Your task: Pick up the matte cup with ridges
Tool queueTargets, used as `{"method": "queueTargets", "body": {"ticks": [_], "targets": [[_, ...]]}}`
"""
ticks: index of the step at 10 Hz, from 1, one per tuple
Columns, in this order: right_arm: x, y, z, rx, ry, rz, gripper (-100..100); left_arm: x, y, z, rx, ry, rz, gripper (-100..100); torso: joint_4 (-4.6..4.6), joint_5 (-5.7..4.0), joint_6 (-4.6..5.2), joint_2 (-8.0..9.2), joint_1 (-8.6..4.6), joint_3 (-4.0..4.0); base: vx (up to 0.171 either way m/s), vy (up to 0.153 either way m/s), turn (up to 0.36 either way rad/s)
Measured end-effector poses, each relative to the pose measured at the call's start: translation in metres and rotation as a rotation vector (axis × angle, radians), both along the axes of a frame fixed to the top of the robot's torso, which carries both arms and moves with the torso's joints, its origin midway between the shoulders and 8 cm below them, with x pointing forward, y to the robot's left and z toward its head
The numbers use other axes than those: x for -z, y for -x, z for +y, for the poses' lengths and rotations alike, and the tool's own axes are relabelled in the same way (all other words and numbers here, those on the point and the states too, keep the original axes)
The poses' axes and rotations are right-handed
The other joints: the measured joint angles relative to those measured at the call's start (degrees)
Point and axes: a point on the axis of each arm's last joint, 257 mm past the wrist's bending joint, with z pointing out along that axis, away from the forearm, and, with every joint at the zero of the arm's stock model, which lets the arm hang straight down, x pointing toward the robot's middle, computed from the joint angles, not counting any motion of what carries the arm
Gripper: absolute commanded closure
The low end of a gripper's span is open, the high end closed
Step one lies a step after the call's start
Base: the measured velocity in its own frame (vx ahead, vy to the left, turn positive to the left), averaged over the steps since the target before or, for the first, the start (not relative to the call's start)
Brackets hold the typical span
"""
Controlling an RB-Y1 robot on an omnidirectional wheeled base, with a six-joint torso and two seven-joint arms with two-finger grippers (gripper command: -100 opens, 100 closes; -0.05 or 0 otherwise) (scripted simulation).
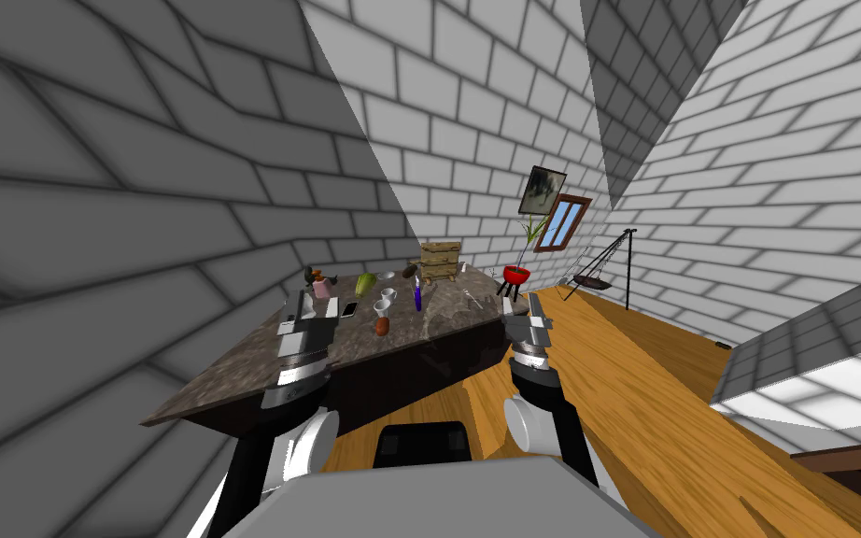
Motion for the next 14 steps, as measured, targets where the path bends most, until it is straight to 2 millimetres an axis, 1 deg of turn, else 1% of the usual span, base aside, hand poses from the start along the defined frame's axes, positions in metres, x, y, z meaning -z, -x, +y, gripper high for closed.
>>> {"method": "queueTargets", "body": {"ticks": [2, 5, 6, 8, 9, 10, 11, 12, 13, 14], "targets": [[0.0, 0.0, 0.0, 0.0, 0.0, 0.0, 0, 0.006, -0.014, -0.006, 0.037, -0.028, 0.021, -100, -0.01, 0.02, 0.01, -0.05, 0.08, -0.03, 0.01, 0.021, -0.018], [0.0, 0.0, 0.0, 0.0, 0.0, 0.0, 0, 0.023, -0.042, -0.01, 0.087, -0.055, 0.076, -100, -0.02, 0.03, 0.0, -0.08, 0.12, -0.05, 0.012, 0.022, -0.014], [0.0, 0.0, 0.0, 0.0, 0.0, 0.0, 0, 0.022, -0.048, -0.011, 0.096, -0.057, 0.081, -100, -0.02, 0.02, 0.0, -0.07, 0.09, -0.04, 0.007, 0.016, -0.005], [0.0, 0.0, 0.0, 0.0, 0.0, 0.0, 0, 0.026, -0.065, -0.011, 0.113, -0.059, 0.103, -100, -0.01, 0.02, 0.0, -0.06, 0.06, -0.04, 0.009, 0.017, -0.006], [0.0, 0.0, 0.0, 0.0, 0.0, 0.0, 0, 0.029, -0.075, -0.01, 0.123, -0.06, 0.115, -100, -0.02, 0.02, 0.0, -0.07, 0.08, -0.04, 0.015, 0.033, -0.013], [0.0, 0.0, 0.0, 0.0, 0.0, 0.0, 0, 0.037, -0.09, -0.009, 0.133, -0.056, 0.142, -100, -0.03, 0.03, 0.0, -0.1, 0.13, -0.06, 0.012, 0.024, -0.009], [0.0, 0.0, 0.0, 0.0, 0.0, 0.0, 0, 0.037, -0.096, -0.01, 0.141, -0.053, 0.15, -100, -0.02, 0.02, -0.01, -0.08, 0.1, -0.05, 0.008, 0.018, -0.001], [0.0, 0.0, 0.0, 0.0, 0.0, 0.0, 0, 0.039, -0.107, -0.009, 0.149, -0.049, 0.166, -100, -0.02, 0.02, 0.0, -0.08, 0.08, -0.05, 0.012, 0.021, -0.008], [0.0, 0.0, 0.0, 0.0, 0.0, 0.0, 0, 0.045, -0.118, -0.007, 0.157, -0.04, 0.194, -100, -0.02, 0.02, -0.01, -0.08, 0.09, -0.05, 0.009, 0.017, -0.002], [0.0, 0.0, 0.0, 0.0, 0.0, 0.0, 0, 0.047, -0.127, -0.004, 0.164, -0.033, 0.207, -100, -0.02, 0.02, 0.0, -0.07, 0.08, -0.04, 0.007, 0.015, -0.001]]}}
